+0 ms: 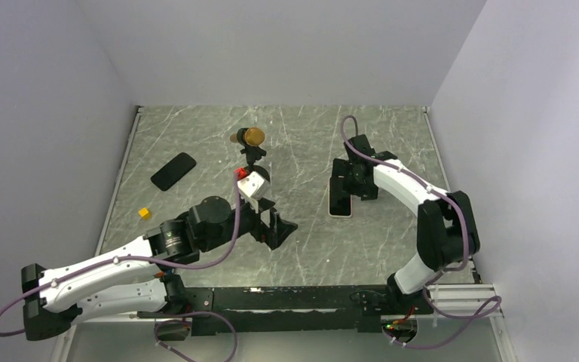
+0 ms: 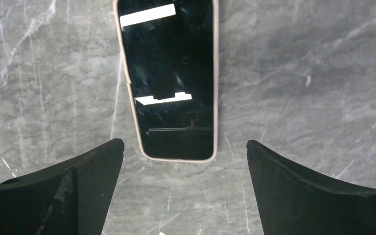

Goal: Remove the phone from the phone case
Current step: Pick up the phone at the center of the board.

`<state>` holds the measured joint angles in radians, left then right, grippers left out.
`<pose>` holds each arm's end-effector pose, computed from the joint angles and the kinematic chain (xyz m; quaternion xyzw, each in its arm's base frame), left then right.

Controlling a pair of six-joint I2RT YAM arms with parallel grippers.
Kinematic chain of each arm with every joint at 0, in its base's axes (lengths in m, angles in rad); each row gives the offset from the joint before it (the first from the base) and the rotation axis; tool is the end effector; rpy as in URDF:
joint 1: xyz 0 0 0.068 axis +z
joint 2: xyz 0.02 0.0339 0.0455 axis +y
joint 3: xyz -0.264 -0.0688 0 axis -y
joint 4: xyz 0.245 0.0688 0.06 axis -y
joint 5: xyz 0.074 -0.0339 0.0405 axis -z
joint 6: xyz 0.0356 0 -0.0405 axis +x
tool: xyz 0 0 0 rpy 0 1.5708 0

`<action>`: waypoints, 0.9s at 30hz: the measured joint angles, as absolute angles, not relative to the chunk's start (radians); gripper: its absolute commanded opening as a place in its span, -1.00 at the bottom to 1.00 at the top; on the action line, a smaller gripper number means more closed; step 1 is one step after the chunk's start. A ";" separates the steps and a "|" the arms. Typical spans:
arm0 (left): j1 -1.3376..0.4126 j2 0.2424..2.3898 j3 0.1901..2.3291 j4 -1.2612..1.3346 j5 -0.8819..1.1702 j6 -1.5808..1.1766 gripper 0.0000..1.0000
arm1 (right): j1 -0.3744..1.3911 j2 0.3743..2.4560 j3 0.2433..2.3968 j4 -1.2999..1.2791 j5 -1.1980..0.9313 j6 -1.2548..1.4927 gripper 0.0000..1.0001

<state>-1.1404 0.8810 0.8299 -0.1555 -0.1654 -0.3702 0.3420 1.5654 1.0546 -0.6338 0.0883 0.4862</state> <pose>0.0915 -0.1853 0.3422 0.2423 0.7365 -0.3840 0.5014 0.2902 0.1000 0.2104 0.0796 0.9732 0.0455 0.2108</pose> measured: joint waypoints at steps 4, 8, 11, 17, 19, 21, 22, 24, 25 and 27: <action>-1.140 0.822 0.815 -0.215 -0.155 -0.400 0.99 | 0.363 1.653 1.137 -0.667 0.097 0.470 0.99; -1.140 0.784 0.794 -0.242 -0.134 -0.433 0.99 | 0.386 1.720 1.174 -0.665 0.099 0.458 1.00; -1.140 0.760 0.767 -0.254 -0.119 -0.458 0.99 | 0.399 1.757 1.179 -0.670 0.110 0.453 1.00; -1.140 0.748 0.746 -0.269 -0.083 -0.484 0.99 | 0.408 1.786 1.182 -0.673 0.158 0.452 1.00; -1.140 0.748 0.746 -0.271 -0.076 -0.488 0.99 | 0.408 1.790 1.182 -0.673 0.164 0.453 1.00; -1.140 0.747 0.746 -0.275 -0.076 -0.493 0.99 | 0.408 1.801 1.182 -0.669 0.165 0.452 1.00; -1.140 0.746 0.746 -0.276 -0.075 -0.495 0.99 | 0.408 1.807 1.182 -0.667 0.164 0.452 1.00; -1.140 0.734 0.740 -0.274 -0.076 -0.500 0.99 | 0.408 1.826 1.182 -0.657 0.162 0.453 0.99; -1.140 0.726 0.736 -0.275 -0.076 -0.504 0.99 | 0.408 1.836 1.182 -0.654 0.162 0.453 0.99; -1.140 0.706 0.724 -0.276 -0.077 -0.517 0.99 | 0.408 1.844 1.185 -0.648 0.155 0.456 0.94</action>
<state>-1.1404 0.7059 0.7238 -0.2760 -0.0769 -0.5171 0.4076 1.8442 1.1847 -0.6476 0.1547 0.4564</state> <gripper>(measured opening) 0.994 0.994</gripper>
